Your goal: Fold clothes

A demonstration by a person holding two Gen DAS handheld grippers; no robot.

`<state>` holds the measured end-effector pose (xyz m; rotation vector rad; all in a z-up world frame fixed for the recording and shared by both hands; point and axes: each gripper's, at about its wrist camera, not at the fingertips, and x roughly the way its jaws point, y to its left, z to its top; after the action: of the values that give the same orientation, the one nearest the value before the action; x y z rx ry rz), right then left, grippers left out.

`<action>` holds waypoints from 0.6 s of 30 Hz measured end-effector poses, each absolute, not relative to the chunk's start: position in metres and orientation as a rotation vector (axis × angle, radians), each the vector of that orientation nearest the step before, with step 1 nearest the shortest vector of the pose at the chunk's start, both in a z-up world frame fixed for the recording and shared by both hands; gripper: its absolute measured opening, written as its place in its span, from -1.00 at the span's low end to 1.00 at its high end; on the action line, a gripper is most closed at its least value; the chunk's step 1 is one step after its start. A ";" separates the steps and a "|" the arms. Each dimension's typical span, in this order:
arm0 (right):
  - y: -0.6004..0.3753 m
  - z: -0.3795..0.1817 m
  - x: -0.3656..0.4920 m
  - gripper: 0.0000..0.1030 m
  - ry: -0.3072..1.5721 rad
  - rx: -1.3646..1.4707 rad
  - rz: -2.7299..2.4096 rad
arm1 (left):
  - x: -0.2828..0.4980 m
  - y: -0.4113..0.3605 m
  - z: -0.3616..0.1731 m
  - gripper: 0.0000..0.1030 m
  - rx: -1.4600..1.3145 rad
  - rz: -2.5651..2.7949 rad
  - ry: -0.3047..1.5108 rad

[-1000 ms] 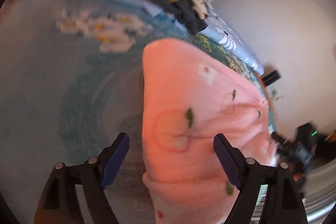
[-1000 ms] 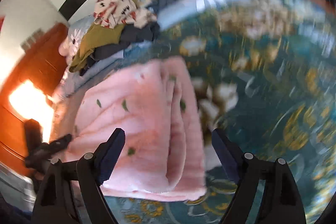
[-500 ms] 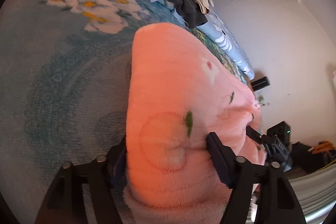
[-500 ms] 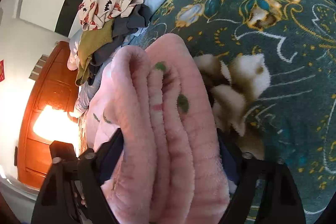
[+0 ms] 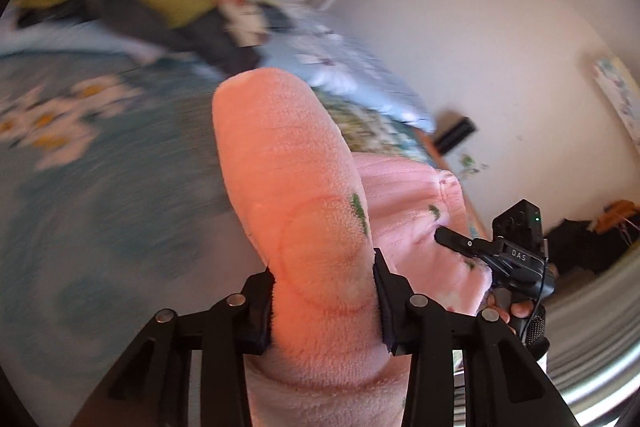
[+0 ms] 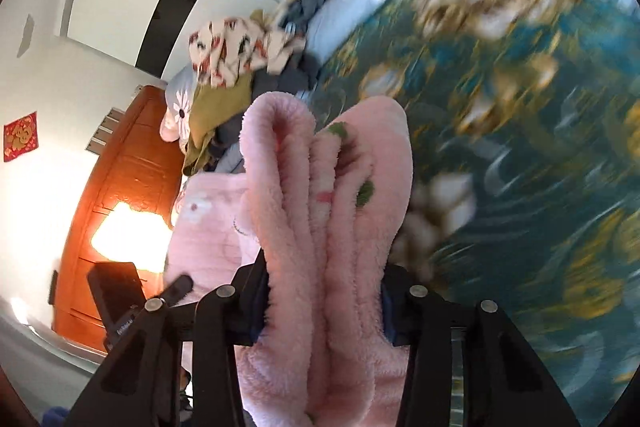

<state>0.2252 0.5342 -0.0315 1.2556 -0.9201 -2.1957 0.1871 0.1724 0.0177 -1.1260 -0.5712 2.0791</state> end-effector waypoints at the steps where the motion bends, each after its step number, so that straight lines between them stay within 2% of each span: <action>1: 0.551 -0.021 0.225 -0.12 -0.905 1.245 -2.221 | 0.182 0.190 0.020 -0.19 -1.110 2.047 -0.587; 9: 0.705 0.046 0.207 -0.12 -0.681 1.314 -2.450 | 0.147 0.348 0.019 -0.19 -1.053 1.846 -0.625; 18: 0.802 0.048 0.162 -0.12 -0.508 1.376 -2.547 | 0.122 0.448 -0.014 -0.19 -1.076 1.808 -0.734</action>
<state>0.1616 0.8016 0.0480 1.3757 -0.5077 -2.5468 0.1225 0.4477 -0.0138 -1.0764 -0.7341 1.8082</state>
